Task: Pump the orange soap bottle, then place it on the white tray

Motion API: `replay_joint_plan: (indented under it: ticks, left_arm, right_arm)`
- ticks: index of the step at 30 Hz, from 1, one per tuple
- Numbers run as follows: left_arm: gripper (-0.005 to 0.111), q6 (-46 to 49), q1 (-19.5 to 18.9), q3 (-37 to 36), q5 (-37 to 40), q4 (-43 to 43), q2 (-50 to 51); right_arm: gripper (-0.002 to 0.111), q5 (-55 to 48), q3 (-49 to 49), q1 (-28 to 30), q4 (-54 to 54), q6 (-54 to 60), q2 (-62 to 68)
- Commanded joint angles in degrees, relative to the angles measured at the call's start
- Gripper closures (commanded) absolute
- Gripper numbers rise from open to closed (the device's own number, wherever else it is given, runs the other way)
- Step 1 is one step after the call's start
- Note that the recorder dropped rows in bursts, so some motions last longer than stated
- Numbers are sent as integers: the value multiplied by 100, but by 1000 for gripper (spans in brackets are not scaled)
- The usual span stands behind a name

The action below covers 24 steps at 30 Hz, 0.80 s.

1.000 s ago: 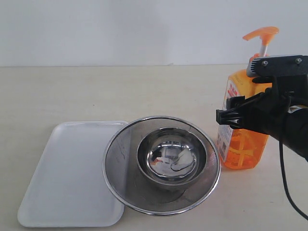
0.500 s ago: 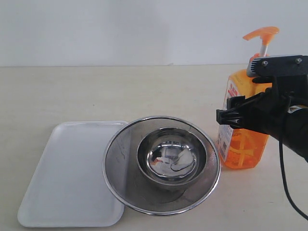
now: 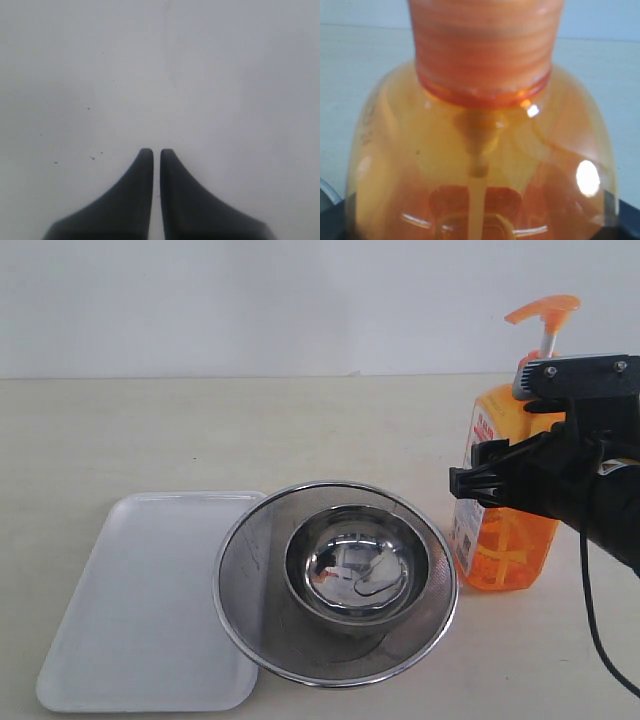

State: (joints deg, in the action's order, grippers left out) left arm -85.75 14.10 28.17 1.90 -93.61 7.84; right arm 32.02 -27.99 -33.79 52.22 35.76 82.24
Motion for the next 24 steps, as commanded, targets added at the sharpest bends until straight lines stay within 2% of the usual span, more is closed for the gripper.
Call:
replay_joint_plan:
  ticks: [1, 6, 17, 24]
  left_arm:
    - [102, -316, -267, -180, -225, 50, -43]
    - [102, -694, -546, -397, -282, 50, -43]
    - [102, -705, -1269, -857, -1112, -1, -237]
    - [102, -705, -1410, -1219, -1377, -14, -473]
  right_arm:
    - [109, 330, -74, 17, -97, 10, -40]
    - [109, 330, -74, 17, -97, 10, -40]
    - [109, 330, -74, 17, -97, 10, -40]
    - [109, 352, -74, 17, -86, 10, -40]
